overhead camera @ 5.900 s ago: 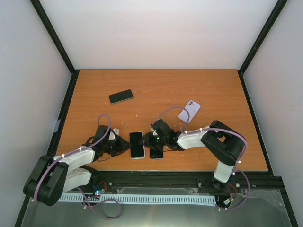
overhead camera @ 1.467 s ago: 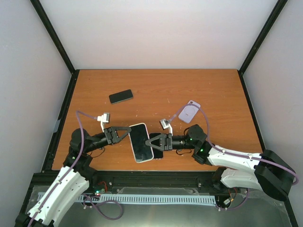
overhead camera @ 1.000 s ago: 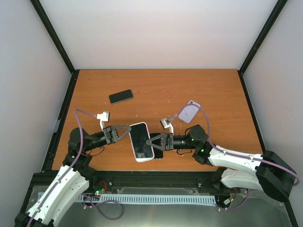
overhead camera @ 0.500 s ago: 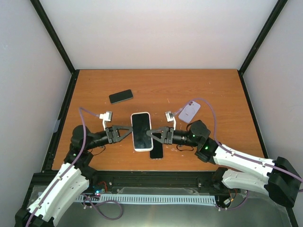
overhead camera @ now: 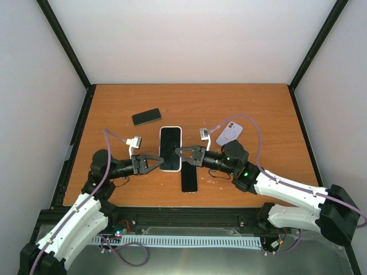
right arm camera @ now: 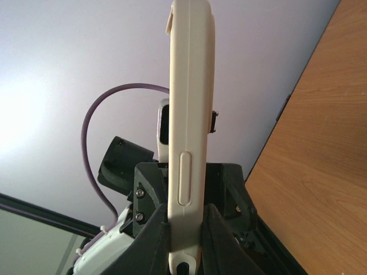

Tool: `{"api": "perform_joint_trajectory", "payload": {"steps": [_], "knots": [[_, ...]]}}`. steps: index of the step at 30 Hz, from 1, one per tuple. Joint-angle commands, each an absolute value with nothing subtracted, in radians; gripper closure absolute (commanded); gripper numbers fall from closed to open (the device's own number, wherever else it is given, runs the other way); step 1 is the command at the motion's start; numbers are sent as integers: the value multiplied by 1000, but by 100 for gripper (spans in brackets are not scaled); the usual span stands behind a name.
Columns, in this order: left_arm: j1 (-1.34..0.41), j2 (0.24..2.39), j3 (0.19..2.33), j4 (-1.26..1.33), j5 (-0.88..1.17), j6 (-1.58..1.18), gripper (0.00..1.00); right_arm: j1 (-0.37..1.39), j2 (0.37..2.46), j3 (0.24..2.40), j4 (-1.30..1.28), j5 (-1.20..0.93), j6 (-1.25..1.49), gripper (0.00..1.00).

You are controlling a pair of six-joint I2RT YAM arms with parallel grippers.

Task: Put the phone into the phone case

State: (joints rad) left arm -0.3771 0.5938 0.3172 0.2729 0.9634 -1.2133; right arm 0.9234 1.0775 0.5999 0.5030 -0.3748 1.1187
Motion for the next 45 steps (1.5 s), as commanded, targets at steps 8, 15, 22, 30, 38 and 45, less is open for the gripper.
{"api": "perform_joint_trajectory", "payload": {"steps": [8, 15, 22, 30, 38, 45], "knots": [[-377, 614, 434, 57, 902, -1036, 100, 923, 1089, 641, 567, -325, 1115, 95], [-377, 620, 446, 39, 891, -1049, 100, 923, 1088, 627, 547, -319, 1128, 94], [-377, 609, 424, 100, 904, -1058, 100, 923, 1076, 593, 539, -335, 1150, 76], [-377, 643, 428, 80, 906, -1050, 99, 919, 1046, 589, 458, -307, 1099, 95], [-377, 647, 490, -117, 764, -963, 26, 850, 1012, 571, 359, -330, 1054, 97], [-377, 689, 565, -357, 580, -853, 1, 697, 1028, 623, 24, -332, 890, 97]]}}
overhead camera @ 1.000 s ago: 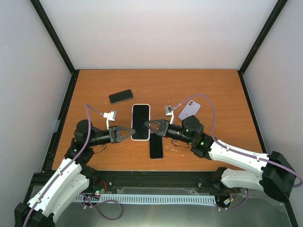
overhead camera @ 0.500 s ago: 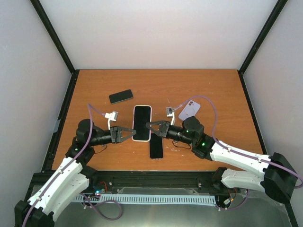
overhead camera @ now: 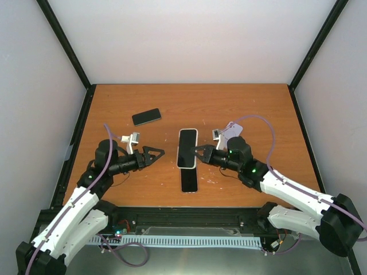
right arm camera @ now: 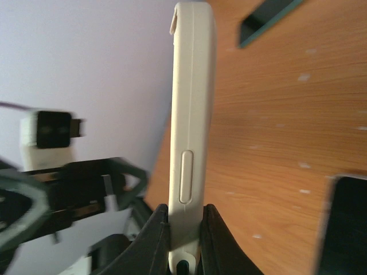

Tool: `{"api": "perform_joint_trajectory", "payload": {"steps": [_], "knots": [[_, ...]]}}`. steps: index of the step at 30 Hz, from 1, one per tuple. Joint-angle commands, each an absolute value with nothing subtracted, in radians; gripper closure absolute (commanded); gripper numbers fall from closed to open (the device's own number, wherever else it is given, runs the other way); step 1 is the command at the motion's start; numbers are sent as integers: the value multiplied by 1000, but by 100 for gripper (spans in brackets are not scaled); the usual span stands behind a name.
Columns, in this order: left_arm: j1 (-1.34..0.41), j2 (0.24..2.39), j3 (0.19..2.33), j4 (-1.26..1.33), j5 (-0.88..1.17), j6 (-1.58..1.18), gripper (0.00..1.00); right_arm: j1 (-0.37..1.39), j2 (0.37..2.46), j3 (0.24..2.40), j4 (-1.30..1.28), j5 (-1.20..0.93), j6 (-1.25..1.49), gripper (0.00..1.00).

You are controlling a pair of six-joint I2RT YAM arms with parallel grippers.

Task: Put the phone into the phone case

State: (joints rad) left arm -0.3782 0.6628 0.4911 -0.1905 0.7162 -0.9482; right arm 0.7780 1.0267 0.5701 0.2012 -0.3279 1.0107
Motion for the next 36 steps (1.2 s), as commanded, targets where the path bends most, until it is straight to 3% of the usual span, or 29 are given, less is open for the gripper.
{"api": "perform_joint_trajectory", "payload": {"steps": [1, 10, 21, 27, 32, 36], "knots": [[-377, 701, 572, -376, 566, -846, 1, 667, 1048, 631, -8, -351, 859, 97], [-377, 741, 564, -403, 516, -811, 1, 459, 1311, 728, -49, -493, 643, 97], [-377, 739, 547, -405, 488, -818, 1, 437, 1717, 1008, 83, -519, 657, 96], [-377, 740, 537, -403, 460, -825, 1, 437, 1840, 1064, 154, -523, 727, 94], [-376, 764, 529, -392, 445, -822, 0, 437, 1899, 1082, 165, -514, 751, 88], [-376, 797, 510, -376, 411, -819, 0, 437, 1918, 1094, 96, -462, 741, 78]]}}
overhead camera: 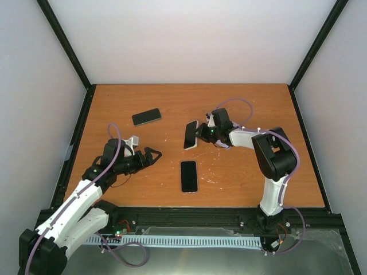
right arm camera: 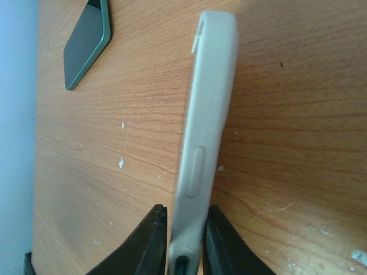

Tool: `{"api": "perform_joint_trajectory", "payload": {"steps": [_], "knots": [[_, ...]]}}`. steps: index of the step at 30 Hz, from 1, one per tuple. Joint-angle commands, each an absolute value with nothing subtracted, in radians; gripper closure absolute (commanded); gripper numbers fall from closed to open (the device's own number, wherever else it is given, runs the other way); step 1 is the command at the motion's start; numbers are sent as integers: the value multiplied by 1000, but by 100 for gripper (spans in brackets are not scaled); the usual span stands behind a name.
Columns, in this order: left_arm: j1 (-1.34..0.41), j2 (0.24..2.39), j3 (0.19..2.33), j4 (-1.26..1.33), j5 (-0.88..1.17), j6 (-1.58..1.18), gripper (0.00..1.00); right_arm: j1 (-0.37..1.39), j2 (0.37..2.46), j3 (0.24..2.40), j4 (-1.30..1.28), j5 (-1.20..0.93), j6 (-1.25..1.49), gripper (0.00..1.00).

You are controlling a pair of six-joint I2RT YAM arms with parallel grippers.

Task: Put the phone into the phone case

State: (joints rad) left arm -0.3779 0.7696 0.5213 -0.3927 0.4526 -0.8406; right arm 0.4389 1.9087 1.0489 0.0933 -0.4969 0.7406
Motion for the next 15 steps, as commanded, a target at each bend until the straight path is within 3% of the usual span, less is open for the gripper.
{"api": "perform_joint_trajectory", "payload": {"steps": [1, 5, 10, 13, 15], "knots": [[-377, 810, 510, -375, 407, -817, 1, 437, 1920, 1097, 75, -449, 737, 75], [-377, 853, 522, -382, 397, -812, 1, 437, 1910, 1116, -18, -402, 722, 57], [-377, 878, 515, -379, 388, -823, 1, 436, 1850, 1109, -128, -327, 723, 44], [-376, 881, 506, -369, 392, -830, 1, 437, 1809, 1095, -163, -298, 725, 45], [-375, 879, 501, -367, 392, -833, 1, 437, 1792, 1087, -179, -294, 719, 54]]}}
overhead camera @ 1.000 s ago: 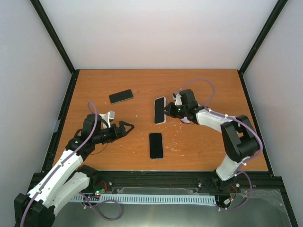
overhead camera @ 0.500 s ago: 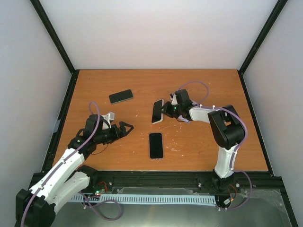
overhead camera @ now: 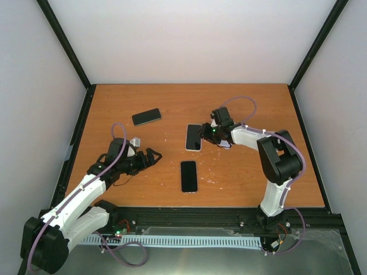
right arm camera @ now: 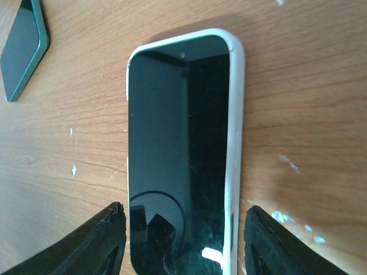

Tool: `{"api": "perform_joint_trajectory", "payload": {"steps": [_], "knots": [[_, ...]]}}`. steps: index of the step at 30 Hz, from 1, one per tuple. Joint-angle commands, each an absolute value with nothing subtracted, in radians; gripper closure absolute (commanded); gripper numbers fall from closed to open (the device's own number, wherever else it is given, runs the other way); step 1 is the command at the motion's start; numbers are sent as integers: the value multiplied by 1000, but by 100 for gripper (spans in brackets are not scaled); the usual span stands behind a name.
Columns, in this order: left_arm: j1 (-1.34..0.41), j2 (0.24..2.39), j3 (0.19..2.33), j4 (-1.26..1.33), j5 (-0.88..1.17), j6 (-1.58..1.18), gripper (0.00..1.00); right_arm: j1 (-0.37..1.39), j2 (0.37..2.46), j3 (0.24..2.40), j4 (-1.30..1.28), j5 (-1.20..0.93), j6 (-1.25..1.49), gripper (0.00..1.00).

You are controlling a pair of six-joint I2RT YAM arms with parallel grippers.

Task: Put the phone into the phone case

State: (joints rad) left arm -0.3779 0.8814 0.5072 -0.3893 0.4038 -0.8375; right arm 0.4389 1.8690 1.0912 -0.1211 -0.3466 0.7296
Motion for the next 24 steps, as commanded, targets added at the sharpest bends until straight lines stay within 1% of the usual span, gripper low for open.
{"api": "perform_joint_trajectory", "payload": {"steps": [1, 5, 6, 7, 16, 20, 24], "knots": [[-376, 878, 501, -369, 391, -832, 1, 438, 1787, 1085, -187, -296, 715, 60], [-377, 873, 505, -373, 389, -830, 0, 454, 1779, 1060, -177, -329, 705, 88], [-376, 871, 505, -374, 388, -829, 1, 458, 1781, 1053, -169, -340, 708, 94], [-376, 870, 506, -375, 389, -827, 1, 463, 1784, 1045, -162, -352, 712, 97], [-375, 860, 520, -391, 382, -816, 1, 502, 1853, 1006, -133, -352, 745, 97], [-376, 855, 525, -396, 368, -815, 0, 516, 1875, 971, -175, -271, 754, 97], [-376, 858, 537, -405, 351, -816, 1, 517, 1842, 937, -184, -232, 769, 97]]}}
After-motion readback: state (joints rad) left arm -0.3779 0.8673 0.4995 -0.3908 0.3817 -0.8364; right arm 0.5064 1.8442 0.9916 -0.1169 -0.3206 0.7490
